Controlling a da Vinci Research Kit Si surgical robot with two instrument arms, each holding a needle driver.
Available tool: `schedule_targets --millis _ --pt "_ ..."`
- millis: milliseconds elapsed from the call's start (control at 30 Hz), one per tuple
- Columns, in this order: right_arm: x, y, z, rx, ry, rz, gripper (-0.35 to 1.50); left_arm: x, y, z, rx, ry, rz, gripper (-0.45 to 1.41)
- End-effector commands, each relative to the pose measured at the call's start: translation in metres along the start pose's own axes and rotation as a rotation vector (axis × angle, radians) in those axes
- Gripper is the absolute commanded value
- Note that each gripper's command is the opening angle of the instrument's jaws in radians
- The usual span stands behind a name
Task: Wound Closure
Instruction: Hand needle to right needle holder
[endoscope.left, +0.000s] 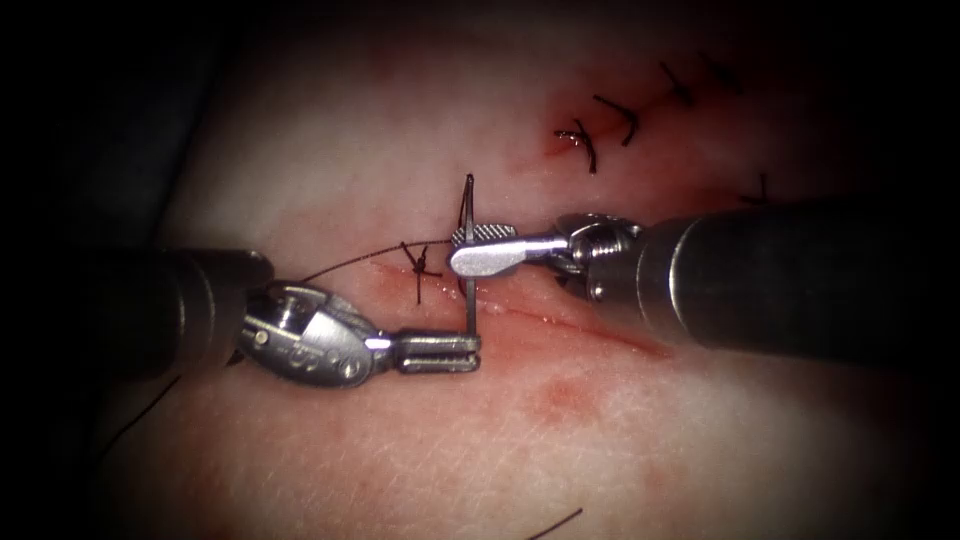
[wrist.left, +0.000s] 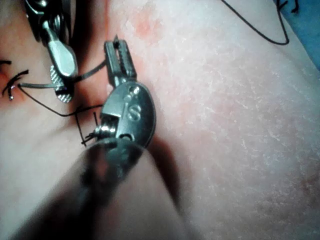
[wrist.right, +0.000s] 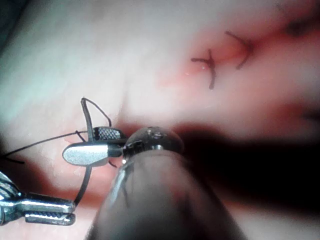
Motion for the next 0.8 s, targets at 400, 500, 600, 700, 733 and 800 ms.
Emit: schedule_targets --millis 400,500,600,700,733,800 --pt "-0.0005 0.0007 0.0011 0.001 -0.006 0.001 1.05 -0.0003 0.0004 0.0008 -0.011 -0.004 0.0 -0.45" --pt "-0.0005 0.0007 0.0011 -0.001 -0.008 0.001 0.98 -0.0003 0.0004 0.0008 -0.01 -0.005 0.0 -0.45" --pt "-0.0004 0.0007 0.0012 -0.003 -0.009 0.001 0.83 -0.0003 0.0005 0.0009 -0.01 -0.006 0.0 -0.45" --pt "-0.0004 0.0007 0.0014 -0.005 -0.008 0.001 0.73 -0.0002 0.0005 0.0009 -0.015 -0.008 0.001 -0.45" --pt "-0.0004 0.0007 0.0014 -0.005 -0.007 0.001 0.68 -0.0002 0.0004 0.0009 -0.015 -0.008 0.001 -0.45" --pt "-0.0004 0.0007 0.0014 -0.005 -0.007 0.001 0.54 -0.0002 0.0004 0.0009 -0.015 -0.008 0.001 -0.45"
